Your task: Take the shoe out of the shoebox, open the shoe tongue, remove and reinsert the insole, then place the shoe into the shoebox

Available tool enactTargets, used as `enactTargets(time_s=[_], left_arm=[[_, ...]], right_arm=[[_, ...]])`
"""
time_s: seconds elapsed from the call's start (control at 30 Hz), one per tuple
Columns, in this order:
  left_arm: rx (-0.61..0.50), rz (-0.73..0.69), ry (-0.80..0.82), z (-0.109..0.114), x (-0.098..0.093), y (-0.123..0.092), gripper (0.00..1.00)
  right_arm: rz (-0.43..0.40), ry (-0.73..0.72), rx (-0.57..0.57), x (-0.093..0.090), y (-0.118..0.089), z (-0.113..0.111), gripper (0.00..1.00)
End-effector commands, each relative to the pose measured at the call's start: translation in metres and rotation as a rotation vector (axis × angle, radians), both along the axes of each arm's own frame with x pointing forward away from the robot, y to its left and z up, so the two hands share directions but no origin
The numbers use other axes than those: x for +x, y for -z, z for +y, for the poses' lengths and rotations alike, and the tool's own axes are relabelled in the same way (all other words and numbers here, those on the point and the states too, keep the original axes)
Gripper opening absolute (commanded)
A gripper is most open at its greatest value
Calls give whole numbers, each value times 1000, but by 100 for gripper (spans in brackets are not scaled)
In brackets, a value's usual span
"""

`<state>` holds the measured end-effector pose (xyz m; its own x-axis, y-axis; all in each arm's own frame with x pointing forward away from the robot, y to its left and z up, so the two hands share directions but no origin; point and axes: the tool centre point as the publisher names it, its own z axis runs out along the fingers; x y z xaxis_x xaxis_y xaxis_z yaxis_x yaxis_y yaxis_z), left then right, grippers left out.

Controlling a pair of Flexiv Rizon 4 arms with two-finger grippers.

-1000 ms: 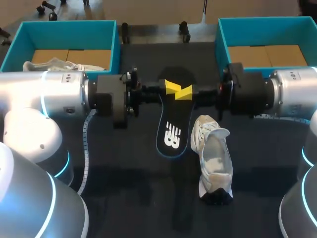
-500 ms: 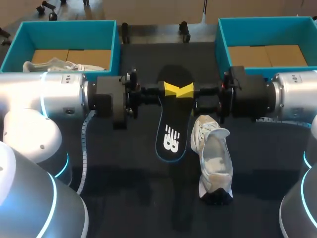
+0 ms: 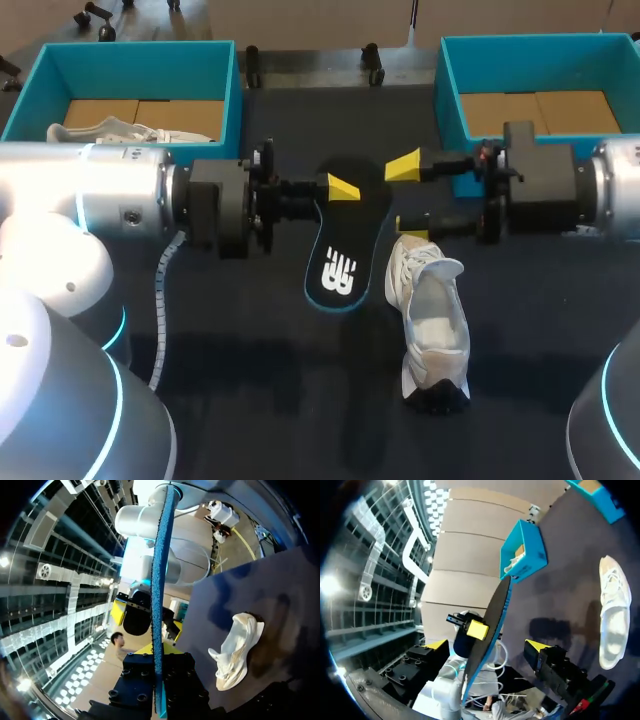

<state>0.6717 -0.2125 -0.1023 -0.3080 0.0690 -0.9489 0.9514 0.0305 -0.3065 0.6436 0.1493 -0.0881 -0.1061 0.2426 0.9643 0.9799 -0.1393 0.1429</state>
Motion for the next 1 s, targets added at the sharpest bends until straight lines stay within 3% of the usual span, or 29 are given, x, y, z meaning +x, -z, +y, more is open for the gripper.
enactTargets(time_s=[0.03, 0.13, 0.23, 0.3, 0.33, 1.0], left_arm=[[0, 45, 21, 0, -3, -4, 0], [2, 86, 48, 0, -5, -5, 0], [0, 133, 56, 0, -8, -6, 0], [1, 171, 53, 0, -10, -6, 0], [9, 174, 53, 0, -10, -6, 0], [11, 173, 55, 0, -10, -6, 0]], right_arm=[[-47, -10, -80, -10, -9, -24, 100], [-98, -22, -152, -8, -8, -30, 100], [-239, -52, -234, -9, -12, -34, 100], [-291, -46, -330, -8, -13, -35, 100], [-299, -6, -378, -7, -12, -38, 100], [-322, -6, -386, -7, -11, -42, 100]])
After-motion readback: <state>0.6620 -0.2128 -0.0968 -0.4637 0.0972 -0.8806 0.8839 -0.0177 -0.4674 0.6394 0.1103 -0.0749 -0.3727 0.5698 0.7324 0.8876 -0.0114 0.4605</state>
